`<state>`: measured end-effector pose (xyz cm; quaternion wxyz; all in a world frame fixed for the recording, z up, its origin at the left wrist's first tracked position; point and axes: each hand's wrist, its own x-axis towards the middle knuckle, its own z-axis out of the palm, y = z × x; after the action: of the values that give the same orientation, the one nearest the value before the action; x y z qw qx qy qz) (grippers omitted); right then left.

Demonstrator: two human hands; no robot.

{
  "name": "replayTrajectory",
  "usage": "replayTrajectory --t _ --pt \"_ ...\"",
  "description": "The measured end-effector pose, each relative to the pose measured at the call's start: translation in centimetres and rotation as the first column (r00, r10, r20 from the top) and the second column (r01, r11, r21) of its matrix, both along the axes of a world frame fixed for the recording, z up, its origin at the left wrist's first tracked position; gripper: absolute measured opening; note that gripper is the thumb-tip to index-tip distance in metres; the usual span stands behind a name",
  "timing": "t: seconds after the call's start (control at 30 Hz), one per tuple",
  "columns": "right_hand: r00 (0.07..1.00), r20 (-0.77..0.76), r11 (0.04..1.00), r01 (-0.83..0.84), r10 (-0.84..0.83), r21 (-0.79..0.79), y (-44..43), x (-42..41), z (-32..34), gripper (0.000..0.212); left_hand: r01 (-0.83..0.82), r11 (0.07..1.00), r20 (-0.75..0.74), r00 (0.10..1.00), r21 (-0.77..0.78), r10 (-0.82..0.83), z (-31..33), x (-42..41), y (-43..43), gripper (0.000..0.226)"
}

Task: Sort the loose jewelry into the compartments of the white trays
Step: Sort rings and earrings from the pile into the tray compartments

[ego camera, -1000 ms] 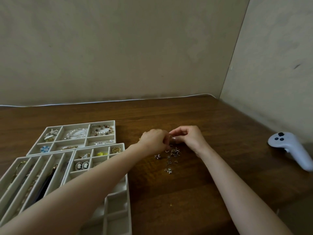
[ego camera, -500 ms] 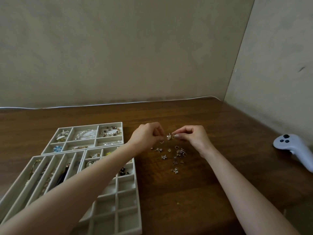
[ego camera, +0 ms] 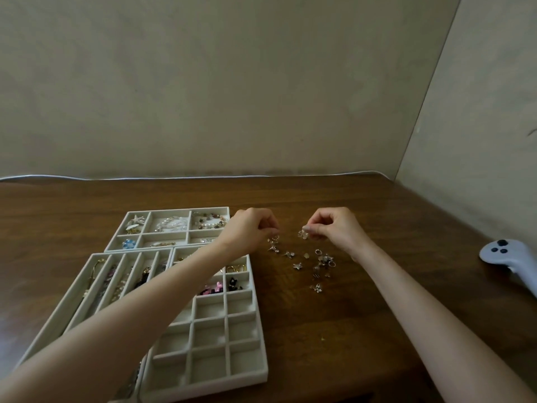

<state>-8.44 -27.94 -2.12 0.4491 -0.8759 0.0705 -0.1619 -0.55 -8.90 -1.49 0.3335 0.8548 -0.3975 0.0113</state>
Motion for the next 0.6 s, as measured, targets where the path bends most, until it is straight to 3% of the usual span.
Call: replayTrajectory --t 0.2,0.43,0.6 --pt "0.994 -0.102 0.988 -0.057 0.043 -0.142 1.4 0.2 0.9 0.011 -0.004 1.0 0.007 1.0 0.01 0.004 0.2 -0.4 1.2 0.006" --pt "0.96 -0.153 0.972 -0.226 0.234 0.065 3.9 0.4 1.6 0.01 0.025 0.999 -0.046 0.999 0.03 -0.024 0.5 -0.9 2.8 0.011" --pt "0.923 -0.212 0.946 -0.322 0.321 0.033 6.8 0.9 1.7 0.01 0.062 0.995 -0.066 0.996 0.083 -0.056 0.7 -1.0 5.4 0.005"
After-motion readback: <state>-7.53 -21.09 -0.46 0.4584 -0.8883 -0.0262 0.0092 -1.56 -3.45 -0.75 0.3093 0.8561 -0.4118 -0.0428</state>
